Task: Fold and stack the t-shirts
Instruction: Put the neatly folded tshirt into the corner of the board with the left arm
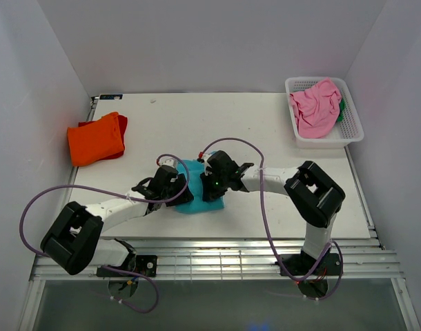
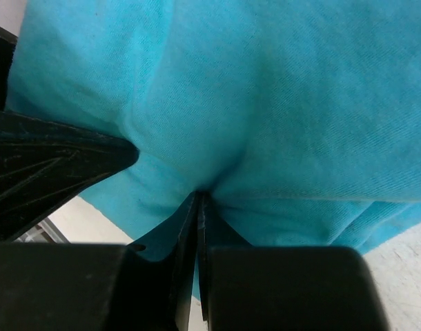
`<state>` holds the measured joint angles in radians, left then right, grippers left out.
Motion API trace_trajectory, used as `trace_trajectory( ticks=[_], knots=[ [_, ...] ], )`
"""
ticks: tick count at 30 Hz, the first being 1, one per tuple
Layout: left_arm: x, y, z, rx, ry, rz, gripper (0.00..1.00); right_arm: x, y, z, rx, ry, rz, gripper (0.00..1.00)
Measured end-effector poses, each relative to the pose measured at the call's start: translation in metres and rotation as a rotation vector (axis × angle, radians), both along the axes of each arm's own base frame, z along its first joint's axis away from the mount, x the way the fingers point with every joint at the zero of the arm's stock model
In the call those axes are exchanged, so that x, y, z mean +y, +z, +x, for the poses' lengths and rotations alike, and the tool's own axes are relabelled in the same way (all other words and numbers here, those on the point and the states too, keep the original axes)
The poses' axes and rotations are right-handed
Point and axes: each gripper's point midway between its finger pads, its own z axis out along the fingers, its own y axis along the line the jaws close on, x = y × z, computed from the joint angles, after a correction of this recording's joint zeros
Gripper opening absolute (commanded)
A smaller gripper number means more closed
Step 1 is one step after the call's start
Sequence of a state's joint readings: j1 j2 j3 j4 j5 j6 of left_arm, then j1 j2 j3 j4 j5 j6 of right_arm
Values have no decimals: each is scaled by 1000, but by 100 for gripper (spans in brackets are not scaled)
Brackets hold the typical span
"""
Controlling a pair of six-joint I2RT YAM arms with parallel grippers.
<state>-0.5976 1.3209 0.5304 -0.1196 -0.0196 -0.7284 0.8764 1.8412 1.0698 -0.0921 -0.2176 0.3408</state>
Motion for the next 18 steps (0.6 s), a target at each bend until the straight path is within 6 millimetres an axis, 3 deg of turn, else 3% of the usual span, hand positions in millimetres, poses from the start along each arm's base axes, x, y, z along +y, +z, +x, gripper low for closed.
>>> trace_trajectory(
  ticks=[3, 8, 18],
  knots=[
    [0, 0, 0, -2, -3, 3, 63, 1, -1, -1, 8, -19, 5, 8],
    [3, 1, 3, -12, 5, 20, 75, 1, -1, -2, 14, -44, 17, 8],
    [19, 1, 11, -31, 42, 99, 76, 0, -1, -3, 4, -62, 10, 8]
  ],
)
